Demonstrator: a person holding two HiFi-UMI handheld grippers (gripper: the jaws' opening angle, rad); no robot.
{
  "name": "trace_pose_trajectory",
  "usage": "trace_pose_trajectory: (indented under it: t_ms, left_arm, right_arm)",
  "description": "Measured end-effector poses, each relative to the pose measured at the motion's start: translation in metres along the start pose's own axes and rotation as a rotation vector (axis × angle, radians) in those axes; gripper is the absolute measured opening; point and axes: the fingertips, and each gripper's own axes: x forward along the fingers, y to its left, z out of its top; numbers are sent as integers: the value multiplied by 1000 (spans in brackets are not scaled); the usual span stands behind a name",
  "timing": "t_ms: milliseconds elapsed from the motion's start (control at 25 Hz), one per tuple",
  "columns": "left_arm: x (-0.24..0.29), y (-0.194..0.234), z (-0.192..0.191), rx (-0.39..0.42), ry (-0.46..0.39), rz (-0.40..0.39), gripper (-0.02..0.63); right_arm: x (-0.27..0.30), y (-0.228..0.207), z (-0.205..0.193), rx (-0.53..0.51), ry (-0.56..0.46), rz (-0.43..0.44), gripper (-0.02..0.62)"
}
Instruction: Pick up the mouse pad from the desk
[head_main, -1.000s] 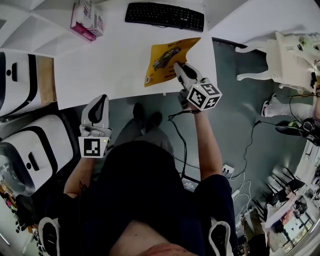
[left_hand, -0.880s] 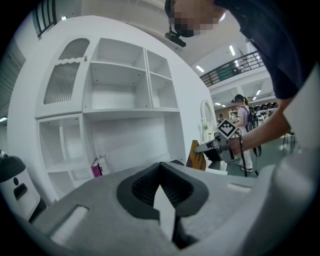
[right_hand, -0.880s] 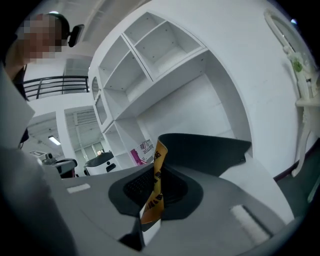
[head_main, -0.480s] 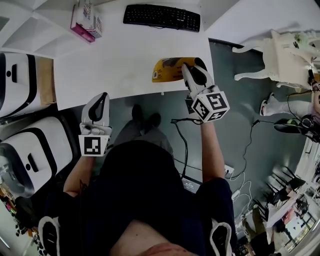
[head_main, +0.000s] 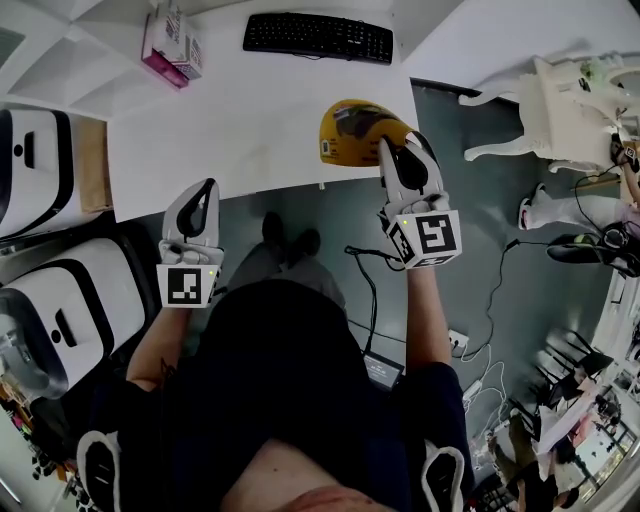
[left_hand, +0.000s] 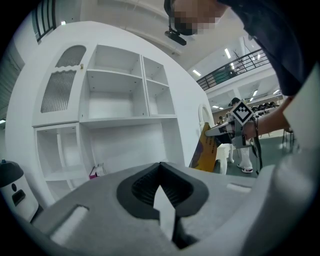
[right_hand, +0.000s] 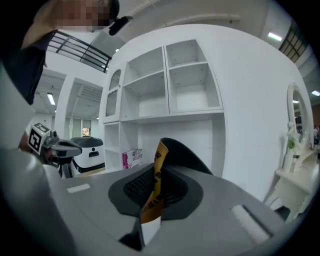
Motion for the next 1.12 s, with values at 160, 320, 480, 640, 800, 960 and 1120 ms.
trace_pose_trajectory:
  t_ms: [160,320,480,640,800,960,1120]
  left_arm:
    - [3,1,3,9,2,-4,0]
    - [6,2,9,6,-27,-10,0]
    - [9,-2,12,13,-28,-21,0]
    - [10,-4,14,10,-32,-29,0]
    - [9,-9,20,18,-37,-29,0]
    - [9,-9,22,24,-42,-27,0]
    - [9,-8,25,12,-53,-24,0]
  right_arm:
    - [-15,2,13,-47,-23,-33,18]
    - [-27,4,24,-77,-42,-65,18]
    - [-43,4,29,-94,-54,-104,18]
    - [-58,8,32,-99,-65,-141,18]
    - [-77,9,36,-94,-68,-168,18]
    - [-90,12,36,-99,-70,-192,18]
    - [-101,17,32,-111,-66,-222,18]
